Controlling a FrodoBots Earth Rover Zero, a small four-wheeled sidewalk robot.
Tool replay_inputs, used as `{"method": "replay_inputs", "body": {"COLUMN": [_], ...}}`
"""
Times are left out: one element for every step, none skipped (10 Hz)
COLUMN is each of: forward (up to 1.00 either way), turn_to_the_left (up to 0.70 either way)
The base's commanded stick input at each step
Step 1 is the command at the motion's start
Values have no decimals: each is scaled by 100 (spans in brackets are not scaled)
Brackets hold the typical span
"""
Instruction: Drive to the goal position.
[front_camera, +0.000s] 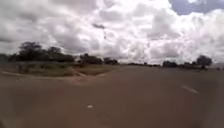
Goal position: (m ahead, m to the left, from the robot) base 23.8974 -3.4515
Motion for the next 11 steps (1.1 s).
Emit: {"method": "replay_inputs", "body": {"forward": [100, 100, 100, 100, 100, 100, 100, 100, 100, 100, 100], "turn_to_the_left": [-32, -24, -13, -3, 0, 0, -3, -8, -39, -40, -40]}}
